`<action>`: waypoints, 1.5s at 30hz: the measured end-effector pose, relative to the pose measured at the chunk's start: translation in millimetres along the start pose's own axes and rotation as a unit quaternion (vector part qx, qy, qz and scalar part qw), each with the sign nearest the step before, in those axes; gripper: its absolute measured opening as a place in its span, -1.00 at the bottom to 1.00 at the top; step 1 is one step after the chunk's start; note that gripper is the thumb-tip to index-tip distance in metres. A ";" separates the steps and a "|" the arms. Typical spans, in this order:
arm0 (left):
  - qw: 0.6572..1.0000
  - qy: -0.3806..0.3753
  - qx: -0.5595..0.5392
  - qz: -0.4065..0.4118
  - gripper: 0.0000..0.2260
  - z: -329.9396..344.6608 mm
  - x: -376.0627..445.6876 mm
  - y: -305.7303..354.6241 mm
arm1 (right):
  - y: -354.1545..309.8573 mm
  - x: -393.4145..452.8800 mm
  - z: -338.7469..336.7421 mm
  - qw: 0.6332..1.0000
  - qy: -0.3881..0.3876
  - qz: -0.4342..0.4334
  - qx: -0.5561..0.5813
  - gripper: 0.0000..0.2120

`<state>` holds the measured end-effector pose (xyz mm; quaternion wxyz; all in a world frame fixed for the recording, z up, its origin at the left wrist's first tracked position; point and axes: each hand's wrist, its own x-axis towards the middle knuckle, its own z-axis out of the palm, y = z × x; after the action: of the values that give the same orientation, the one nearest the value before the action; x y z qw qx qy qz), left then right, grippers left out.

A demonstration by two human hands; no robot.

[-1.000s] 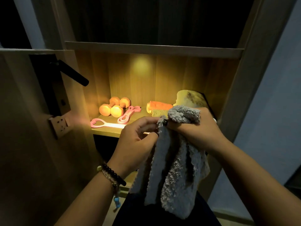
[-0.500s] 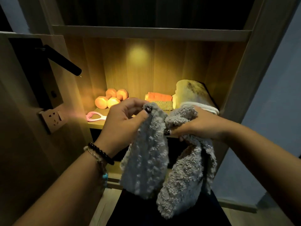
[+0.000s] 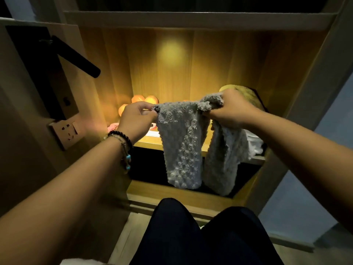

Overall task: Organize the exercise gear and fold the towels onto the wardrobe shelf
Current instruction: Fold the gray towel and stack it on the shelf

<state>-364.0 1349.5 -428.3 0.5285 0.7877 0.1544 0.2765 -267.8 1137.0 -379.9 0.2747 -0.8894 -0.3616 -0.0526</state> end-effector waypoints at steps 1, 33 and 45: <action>1.000 0.010 -0.001 -0.014 -0.90 1.4 7.1 -2.2 | -3.2 8.5 -0.5 0.999 0.017 0.005 -0.028 -0.77; 0.990 -0.105 0.087 0.023 -0.89 -13.0 -28.1 -68.5 | 53.4 -28.6 74.5 0.987 0.068 -0.144 -0.024 -0.84; 0.993 -0.092 -0.059 -0.039 -0.67 -12.1 -176.3 -143.6 | 75.0 -186.9 168.2 0.974 -0.068 -0.121 0.176 -0.68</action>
<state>-505.1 1320.7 -604.7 0.5960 0.7709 0.1191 0.1905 -372.0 1066.7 -610.2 0.3934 -0.7780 -0.4883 0.0394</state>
